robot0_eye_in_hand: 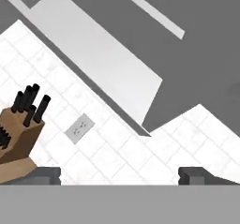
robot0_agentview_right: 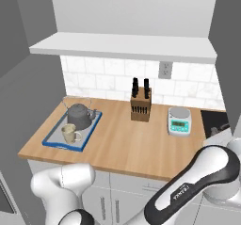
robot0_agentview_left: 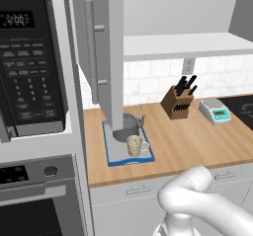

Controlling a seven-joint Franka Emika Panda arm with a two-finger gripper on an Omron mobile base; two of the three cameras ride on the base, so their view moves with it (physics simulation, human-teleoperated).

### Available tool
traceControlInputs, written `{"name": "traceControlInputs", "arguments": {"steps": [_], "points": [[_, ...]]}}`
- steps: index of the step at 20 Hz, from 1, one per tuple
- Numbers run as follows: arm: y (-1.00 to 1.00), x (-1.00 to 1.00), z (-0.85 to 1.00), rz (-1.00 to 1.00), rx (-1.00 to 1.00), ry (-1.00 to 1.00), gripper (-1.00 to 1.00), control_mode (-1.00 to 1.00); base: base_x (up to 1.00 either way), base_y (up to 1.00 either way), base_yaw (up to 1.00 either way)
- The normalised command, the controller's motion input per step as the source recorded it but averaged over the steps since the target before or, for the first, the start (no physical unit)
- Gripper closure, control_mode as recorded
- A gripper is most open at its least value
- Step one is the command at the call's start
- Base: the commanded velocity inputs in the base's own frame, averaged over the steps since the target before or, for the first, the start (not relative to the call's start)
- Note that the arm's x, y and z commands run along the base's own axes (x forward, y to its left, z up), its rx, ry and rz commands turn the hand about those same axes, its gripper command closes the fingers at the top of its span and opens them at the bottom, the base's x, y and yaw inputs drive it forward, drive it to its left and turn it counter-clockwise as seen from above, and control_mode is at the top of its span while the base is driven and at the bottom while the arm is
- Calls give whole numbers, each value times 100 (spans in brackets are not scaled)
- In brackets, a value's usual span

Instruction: Pick the kettle from the counter and place it on the tray. Then pick the mug from the cabinet and place it on the tray. Then close the cabinet doors.

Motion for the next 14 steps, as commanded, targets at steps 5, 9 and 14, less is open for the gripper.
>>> {"name": "traceControlInputs", "arguments": {"steps": [5, 9, 14], "points": [[0, -22, 47, 1, -33, -22, -100, -100, 0, 0, 0], [9, -25, 38, 6, -43, -22, -100, -100, 0, 0, 0], [33, -10, 23, 11, -49, -9, -100, -100, 0, 0, 0]]}}
